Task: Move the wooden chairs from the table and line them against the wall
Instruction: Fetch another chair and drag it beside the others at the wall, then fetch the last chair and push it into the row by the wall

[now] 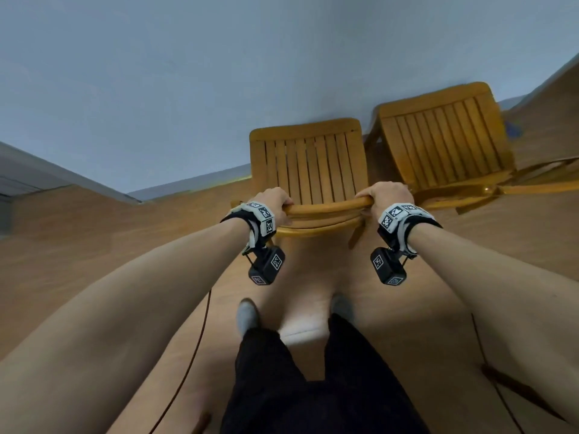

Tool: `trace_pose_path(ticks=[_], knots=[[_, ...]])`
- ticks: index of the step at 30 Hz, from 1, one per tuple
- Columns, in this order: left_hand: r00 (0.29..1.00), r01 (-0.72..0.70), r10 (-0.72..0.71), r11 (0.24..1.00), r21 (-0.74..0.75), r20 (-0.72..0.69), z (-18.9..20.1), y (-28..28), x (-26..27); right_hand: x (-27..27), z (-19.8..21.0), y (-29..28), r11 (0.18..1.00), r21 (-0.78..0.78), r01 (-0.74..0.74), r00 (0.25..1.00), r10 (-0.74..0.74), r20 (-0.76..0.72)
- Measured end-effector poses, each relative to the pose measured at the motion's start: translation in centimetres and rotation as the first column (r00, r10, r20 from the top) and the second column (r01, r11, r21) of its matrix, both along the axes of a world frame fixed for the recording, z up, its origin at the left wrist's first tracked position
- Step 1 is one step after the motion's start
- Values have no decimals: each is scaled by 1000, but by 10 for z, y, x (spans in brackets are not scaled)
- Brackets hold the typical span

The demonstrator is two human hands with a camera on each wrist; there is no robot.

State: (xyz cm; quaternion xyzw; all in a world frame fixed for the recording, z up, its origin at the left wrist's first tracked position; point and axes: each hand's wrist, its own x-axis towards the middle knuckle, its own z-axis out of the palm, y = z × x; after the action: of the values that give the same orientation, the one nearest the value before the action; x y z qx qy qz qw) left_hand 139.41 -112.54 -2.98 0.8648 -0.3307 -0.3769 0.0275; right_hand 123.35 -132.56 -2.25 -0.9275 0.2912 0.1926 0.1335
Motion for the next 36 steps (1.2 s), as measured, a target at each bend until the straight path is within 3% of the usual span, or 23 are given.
trace_pose_path(ticks=[12,18,22,30,36], knots=[[1000,5,-5,1000,9,17,-29,-36,-47,-24,-25,-50,996,-24,-82,994,80,-70],[998,48,-50,998,41,31,-53,-24,-82,-55,-45,-41,994,-10,-112,988,110,-108],[1000,-1,1,1000,5,23,-59,-15,-90,-61,-51,-37,994,9,-112,991,113,-74],[995,-99,98,994,-48,-32,-34,-8,-87,-53,-34,-22,983,175,-50,989,73,-126],[980,-185,193,974,-128,54,12,32,-53,-21,-2,21,927,313,-209,963,251,-101]])
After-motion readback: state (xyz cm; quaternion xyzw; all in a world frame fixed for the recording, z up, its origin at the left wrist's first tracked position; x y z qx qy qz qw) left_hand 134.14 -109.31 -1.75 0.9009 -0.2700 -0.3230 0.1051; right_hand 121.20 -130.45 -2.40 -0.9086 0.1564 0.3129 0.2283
